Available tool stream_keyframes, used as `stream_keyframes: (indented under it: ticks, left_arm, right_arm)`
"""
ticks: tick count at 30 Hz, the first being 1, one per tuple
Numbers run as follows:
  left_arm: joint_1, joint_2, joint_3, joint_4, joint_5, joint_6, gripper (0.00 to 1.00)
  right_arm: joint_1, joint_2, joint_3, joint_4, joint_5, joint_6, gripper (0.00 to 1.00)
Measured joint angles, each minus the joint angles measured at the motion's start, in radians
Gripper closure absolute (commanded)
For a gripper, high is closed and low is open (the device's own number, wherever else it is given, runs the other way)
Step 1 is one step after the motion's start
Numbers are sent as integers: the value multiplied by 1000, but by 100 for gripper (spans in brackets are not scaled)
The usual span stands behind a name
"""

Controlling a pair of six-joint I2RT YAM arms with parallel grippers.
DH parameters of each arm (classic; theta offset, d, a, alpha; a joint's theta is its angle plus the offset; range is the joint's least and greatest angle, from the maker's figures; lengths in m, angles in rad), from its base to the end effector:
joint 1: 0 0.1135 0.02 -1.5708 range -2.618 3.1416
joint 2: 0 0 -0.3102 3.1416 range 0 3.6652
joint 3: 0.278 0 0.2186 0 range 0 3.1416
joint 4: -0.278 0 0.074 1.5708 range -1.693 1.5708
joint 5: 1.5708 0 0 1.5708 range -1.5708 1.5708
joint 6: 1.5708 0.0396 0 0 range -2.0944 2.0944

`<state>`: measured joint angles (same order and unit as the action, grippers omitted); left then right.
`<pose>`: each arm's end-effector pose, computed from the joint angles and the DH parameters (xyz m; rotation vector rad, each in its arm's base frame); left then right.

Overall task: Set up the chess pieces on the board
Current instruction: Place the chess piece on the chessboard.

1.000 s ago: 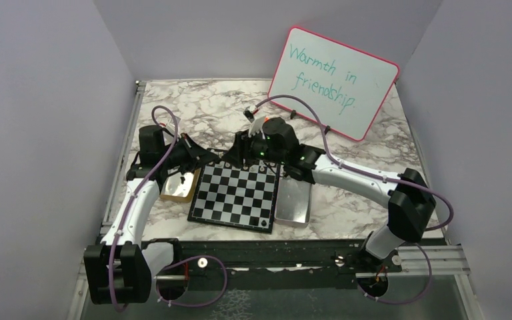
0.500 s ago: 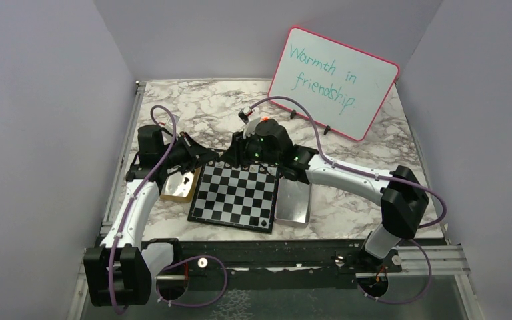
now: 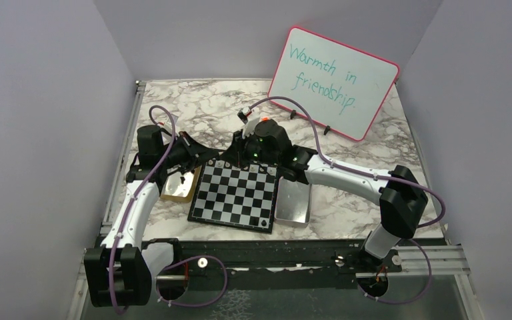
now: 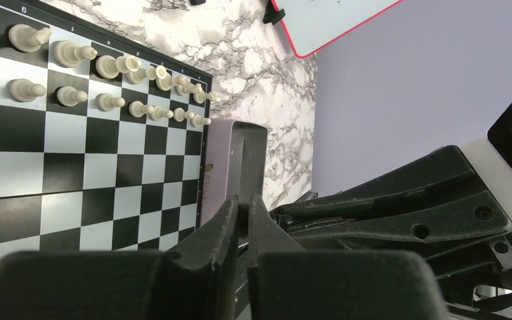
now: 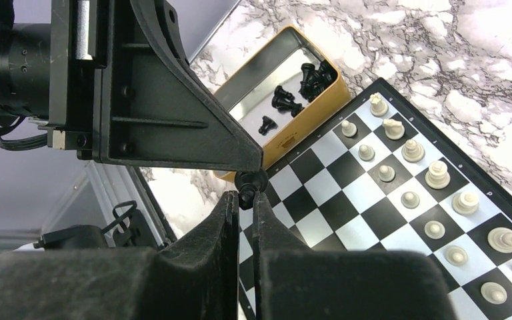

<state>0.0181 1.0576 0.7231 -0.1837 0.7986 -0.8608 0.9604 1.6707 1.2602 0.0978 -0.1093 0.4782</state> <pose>0.1747 -0.0252 0.3211 -0.4338 2.1506 -1.3268 0.2117 0.3102 0.3584 -0.5633 1.9523 1.0569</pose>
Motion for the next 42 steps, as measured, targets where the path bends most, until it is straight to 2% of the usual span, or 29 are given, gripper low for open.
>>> stream_keyframes:
  ticks: [3, 12, 13, 14, 15, 24, 31, 42]
  left_arm:
    - [0, -2, -1, 4, -1, -2, 64]
    - [0, 0, 0, 3, -23, 46, 26]
    - [0, 5, 2, 2, -30, 61, 18]
    - [0, 12, 5, 3, -37, 74, 4]
    - [0, 25, 11, 2, -50, 89, 1]
    - [0, 128, 97, -43, -180, 276, 1]
    - [0, 154, 131, -100, -365, 423, 1]
    - [0, 151, 128, -101, -631, 450, 1]
  right_arm:
    - [0, 0, -1, 6, 6, 0, 99]
    - [0, -42, -39, -64, 49, -35, 99]
    - [0, -53, -47, -86, 53, -42, 99]
    - [0, -65, -57, -108, 58, -48, 99]
    - [1, -79, -66, -135, 64, -55, 99]
    - [94, -127, -75, -359, 165, -110, 99]
    - [194, -105, -75, -470, 222, -112, 99]
    - [231, -3, -37, -575, 243, -99, 99]
